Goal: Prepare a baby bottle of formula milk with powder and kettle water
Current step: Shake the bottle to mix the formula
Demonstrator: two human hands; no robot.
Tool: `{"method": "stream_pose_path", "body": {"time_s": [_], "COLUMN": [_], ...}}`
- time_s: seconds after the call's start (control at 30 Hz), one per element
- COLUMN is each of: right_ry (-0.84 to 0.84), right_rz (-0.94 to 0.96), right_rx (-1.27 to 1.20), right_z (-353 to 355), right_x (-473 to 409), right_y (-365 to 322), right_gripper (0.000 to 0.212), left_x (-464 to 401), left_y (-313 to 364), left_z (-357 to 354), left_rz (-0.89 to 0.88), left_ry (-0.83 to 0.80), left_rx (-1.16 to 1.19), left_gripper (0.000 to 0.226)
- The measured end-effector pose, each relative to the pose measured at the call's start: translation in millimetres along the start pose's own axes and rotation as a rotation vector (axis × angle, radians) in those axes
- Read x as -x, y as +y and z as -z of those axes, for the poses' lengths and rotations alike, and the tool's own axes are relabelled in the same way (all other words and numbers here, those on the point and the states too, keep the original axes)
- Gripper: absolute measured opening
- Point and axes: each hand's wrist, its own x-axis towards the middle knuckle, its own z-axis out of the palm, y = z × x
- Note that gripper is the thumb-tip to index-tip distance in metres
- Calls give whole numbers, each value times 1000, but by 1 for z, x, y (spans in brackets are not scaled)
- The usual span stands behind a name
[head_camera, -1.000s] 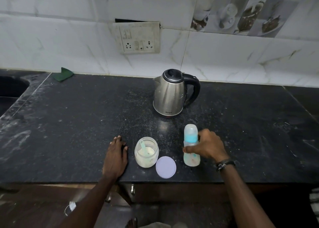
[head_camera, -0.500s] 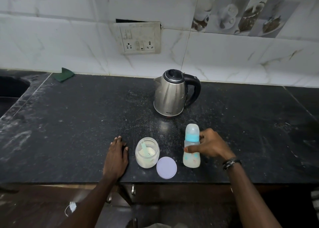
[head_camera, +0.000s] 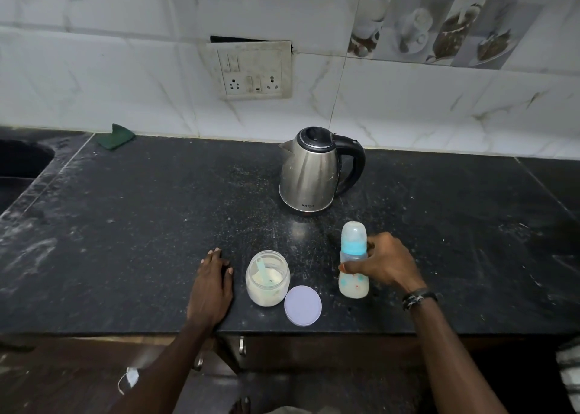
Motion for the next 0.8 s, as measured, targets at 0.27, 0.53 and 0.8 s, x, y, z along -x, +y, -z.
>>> {"method": "stream_pose_path", "body": {"time_s": [0.27, 0.53, 0.8], "right_ry": [6, -59, -26], "right_rz": [12, 28, 39], "right_rx": [82, -59, -127], "right_z": [0, -6, -12], "right_x": [-1, 0, 0], "right_y": [2, -1, -2], "right_gripper": [49, 48, 47], "left_x": [2, 3, 3], "left_y": [5, 8, 7], "left_z": [3, 6, 6], "left_rz": [12, 4, -3], "left_ry": [-5, -4, 2], "left_rx": [-3, -5, -7], "left_gripper": [37, 36, 35]}}
